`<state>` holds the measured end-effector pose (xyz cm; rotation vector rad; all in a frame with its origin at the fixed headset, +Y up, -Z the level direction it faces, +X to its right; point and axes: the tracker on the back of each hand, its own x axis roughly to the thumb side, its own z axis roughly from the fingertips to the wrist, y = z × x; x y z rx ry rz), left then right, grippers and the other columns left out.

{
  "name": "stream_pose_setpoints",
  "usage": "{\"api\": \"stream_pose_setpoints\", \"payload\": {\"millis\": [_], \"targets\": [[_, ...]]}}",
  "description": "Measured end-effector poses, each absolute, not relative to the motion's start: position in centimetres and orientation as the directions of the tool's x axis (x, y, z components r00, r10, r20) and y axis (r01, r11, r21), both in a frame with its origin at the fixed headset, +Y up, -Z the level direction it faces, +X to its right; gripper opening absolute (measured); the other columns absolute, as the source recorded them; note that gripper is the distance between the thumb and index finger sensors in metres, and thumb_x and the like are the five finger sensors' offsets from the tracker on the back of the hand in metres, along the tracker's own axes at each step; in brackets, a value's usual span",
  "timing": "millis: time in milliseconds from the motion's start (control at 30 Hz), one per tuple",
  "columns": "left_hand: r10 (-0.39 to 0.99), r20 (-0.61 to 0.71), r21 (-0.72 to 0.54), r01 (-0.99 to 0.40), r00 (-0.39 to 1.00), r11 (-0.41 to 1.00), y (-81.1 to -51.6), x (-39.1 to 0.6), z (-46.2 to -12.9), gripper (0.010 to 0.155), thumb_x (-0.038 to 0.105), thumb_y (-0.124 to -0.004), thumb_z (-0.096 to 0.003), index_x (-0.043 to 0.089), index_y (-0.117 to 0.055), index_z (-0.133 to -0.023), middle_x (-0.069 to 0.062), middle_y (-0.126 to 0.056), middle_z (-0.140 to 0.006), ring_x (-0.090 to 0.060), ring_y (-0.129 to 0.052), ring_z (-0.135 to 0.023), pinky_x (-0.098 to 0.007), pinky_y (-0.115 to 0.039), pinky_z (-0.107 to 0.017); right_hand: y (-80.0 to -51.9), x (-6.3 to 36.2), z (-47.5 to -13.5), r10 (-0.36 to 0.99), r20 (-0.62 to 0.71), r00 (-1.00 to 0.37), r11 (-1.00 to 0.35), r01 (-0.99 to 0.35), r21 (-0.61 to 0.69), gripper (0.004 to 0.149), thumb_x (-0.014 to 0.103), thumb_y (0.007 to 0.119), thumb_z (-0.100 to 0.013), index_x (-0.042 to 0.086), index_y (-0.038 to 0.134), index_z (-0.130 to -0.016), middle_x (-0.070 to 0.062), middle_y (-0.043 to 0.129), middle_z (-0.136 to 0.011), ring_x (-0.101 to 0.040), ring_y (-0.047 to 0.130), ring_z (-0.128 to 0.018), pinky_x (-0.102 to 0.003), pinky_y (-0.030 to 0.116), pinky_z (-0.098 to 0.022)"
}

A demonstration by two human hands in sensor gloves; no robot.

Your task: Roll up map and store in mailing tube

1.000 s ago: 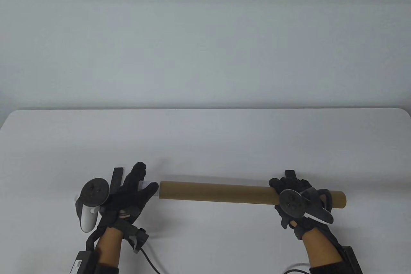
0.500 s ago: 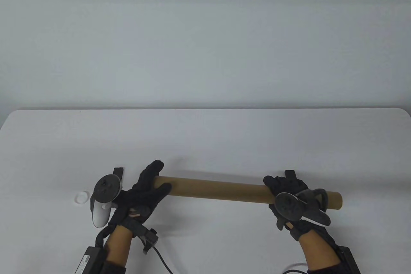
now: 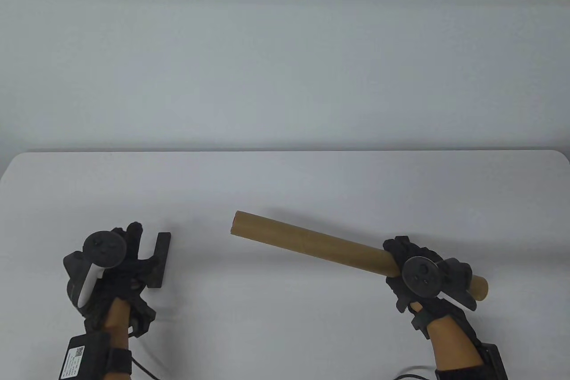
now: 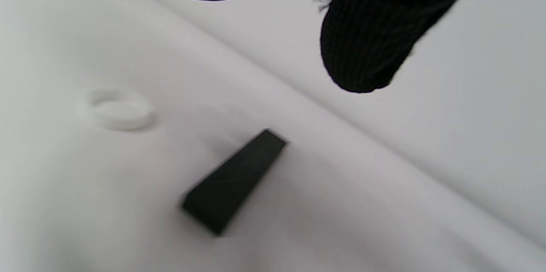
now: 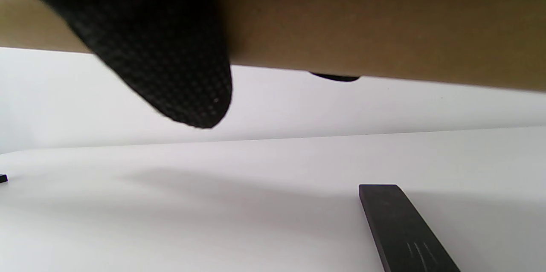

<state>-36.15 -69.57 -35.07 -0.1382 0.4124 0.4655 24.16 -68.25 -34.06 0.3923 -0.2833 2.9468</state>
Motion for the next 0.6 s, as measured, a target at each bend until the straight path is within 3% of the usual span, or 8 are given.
{"api": "stream_pose_setpoints", "payload": {"millis": [167, 300, 500, 600], "targets": [[0.193, -0.582, -0.187, -0.361, 0.790, 0.913, -73.6, -39.7, -34.9, 0.088, 0.046, -0.097, -0.0401, 0.046, -0.041, -0.107, -0.005, -0.034, -0.119, -0.036, -0.057, -0.111, -0.052, -0.056, -0.081, -68.0, 24.0, -34.0, 0.117, 0.291, -0.950, -0.970, -0.171, -0.170, 0.077, 0.032, 0.106, -0.038, 0.010, 0.070, -0.103, -0.014, 0.080, -0.090, -0.043, 0.091, -0.074, -0.068, 0.068, -0.056], [0.180, -0.639, -0.233, -0.411, 0.748, 0.882, -75.7, -41.0, -35.0, 0.089, 0.047, -0.096, -0.0407, 0.045, -0.037, -0.108, -0.006, -0.038, -0.118, -0.035, -0.057, -0.112, -0.052, -0.055, -0.081, -67.7, 23.6, -33.8, 0.097, 0.301, -0.949, -0.970, -0.158, -0.184, 0.077, 0.032, 0.106, -0.038, 0.010, 0.070, -0.103, -0.014, 0.080, -0.090, -0.043, 0.091, -0.075, -0.068, 0.068, -0.056], [0.166, -0.657, -0.265, -0.431, 0.736, 0.862, -76.3, -41.1, -36.6, 0.088, 0.053, -0.092, -0.0429, 0.044, -0.034, -0.108, -0.005, -0.048, -0.116, -0.037, -0.054, -0.108, -0.048, -0.057, -0.081, -67.6, 23.4, -33.7, 0.090, 0.303, -0.949, -0.973, -0.149, -0.178, 0.077, 0.032, 0.106, -0.038, 0.010, 0.071, -0.103, -0.014, 0.080, -0.089, -0.043, 0.091, -0.074, -0.068, 0.068, -0.056], [0.072, -0.665, -0.291, -0.347, 0.744, 0.892, -76.1, -41.0, -37.6, 0.082, 0.053, -0.090, -0.0439, 0.046, -0.038, -0.108, -0.002, -0.056, -0.114, -0.035, -0.062, -0.105, -0.046, -0.062, -0.079, -67.6, 23.4, -33.7, 0.091, 0.303, -0.949, -0.973, -0.149, -0.174, 0.077, 0.032, 0.106, -0.038, 0.011, 0.071, -0.103, -0.014, 0.080, -0.089, -0.043, 0.091, -0.074, -0.068, 0.068, -0.056]]}}
